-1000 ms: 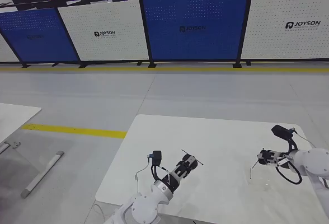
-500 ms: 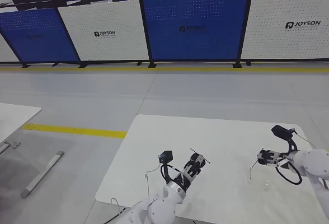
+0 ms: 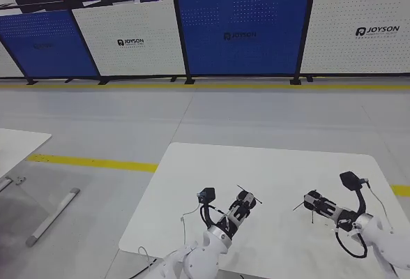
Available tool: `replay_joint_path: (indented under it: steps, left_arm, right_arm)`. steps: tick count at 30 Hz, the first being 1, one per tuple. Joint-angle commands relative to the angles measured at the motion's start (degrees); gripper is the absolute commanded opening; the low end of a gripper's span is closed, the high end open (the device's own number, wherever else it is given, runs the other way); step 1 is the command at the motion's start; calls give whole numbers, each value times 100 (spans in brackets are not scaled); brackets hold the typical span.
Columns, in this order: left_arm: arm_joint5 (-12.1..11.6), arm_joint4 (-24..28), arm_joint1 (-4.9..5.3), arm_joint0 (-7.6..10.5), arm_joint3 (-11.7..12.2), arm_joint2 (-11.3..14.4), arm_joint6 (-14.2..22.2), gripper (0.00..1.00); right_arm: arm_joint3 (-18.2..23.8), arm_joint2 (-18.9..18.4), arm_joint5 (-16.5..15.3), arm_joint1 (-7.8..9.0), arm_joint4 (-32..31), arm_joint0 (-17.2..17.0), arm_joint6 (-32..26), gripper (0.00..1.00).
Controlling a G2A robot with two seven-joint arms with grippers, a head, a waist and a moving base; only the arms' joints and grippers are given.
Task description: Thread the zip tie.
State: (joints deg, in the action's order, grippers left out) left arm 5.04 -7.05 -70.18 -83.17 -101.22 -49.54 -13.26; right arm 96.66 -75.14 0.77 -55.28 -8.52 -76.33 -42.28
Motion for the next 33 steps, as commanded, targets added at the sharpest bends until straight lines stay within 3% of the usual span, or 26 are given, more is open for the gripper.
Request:
replay_joint_path:
  steps: [1, 9, 12, 14, 18, 29, 33]
  left_arm:
    - [0, 0, 0, 0, 0, 0, 0, 0]
    - [2, 1, -1, 1, 9, -5, -6, 0]
    - [85, 3, -38, 39, 118, -18, -190, 0]
    - [183, -1, -84, 94, 208, 22, -383, 0]
    - [283, 78, -176, 211, 365, 97, -690, 0]
    - [273, 89, -188, 225, 385, 107, -719, 0]
    - [273, 89, -188, 225, 385, 107, -719, 0]
  right_arm:
    - [-3, -2, 0, 0, 2, 2, -3, 0]
    - [-3, -2, 0, 0, 2, 2, -3, 0]
    - [67, 44, -253, -41, -8, -163, 662, 0]
    - [223, 214, -363, -80, -510, -377, 1458, 0]
    - [360, 519, -486, -150, -899, -647, 2204, 0]
    - [360, 519, -486, -150, -899, -647, 2204, 0]
    - [401, 625, -675, -227, -951, -738, 3053, 0]
